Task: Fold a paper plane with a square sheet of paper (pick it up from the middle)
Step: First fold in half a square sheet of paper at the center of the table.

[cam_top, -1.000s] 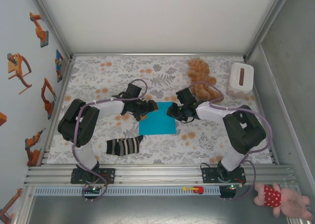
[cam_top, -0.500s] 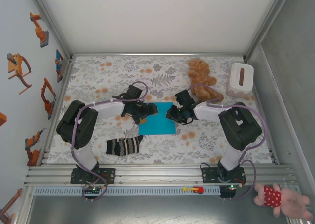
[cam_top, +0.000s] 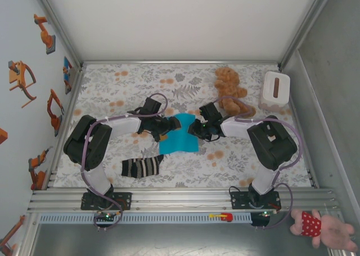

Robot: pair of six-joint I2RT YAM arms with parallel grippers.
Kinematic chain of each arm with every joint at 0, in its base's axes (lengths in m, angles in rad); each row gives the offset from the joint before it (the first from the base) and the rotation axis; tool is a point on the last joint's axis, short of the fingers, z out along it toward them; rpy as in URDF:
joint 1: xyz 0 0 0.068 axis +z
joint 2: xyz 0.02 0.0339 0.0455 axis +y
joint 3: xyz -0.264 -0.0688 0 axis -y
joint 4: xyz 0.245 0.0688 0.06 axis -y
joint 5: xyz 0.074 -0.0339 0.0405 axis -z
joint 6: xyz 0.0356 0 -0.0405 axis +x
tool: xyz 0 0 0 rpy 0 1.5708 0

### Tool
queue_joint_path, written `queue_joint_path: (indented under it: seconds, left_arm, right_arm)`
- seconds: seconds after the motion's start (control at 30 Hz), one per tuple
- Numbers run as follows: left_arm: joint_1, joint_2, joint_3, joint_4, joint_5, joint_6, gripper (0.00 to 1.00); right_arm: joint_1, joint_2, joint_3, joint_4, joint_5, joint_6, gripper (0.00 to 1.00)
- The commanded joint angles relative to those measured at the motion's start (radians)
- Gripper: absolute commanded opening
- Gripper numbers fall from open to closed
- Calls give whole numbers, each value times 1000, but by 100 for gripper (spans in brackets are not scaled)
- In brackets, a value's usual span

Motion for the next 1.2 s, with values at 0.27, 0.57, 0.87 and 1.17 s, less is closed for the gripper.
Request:
queue_joint_path:
  seconds: [0.27,0.57,0.87,1.17]
  left_arm:
    - [5,28,6,-55,-7,19,82]
    - [2,56,27,-125,-44,42,79]
    - [4,74,50,-185,-91,60,64]
    - [11,27,80,-189,-128,130,35]
  right_arm:
    - [24,68,-2,41,-48,41,19]
    - [53,99,12,67,-65,59,19]
    - [57,77,0,72,-50,63,18]
    - [51,-135,-30,20,109,1,21]
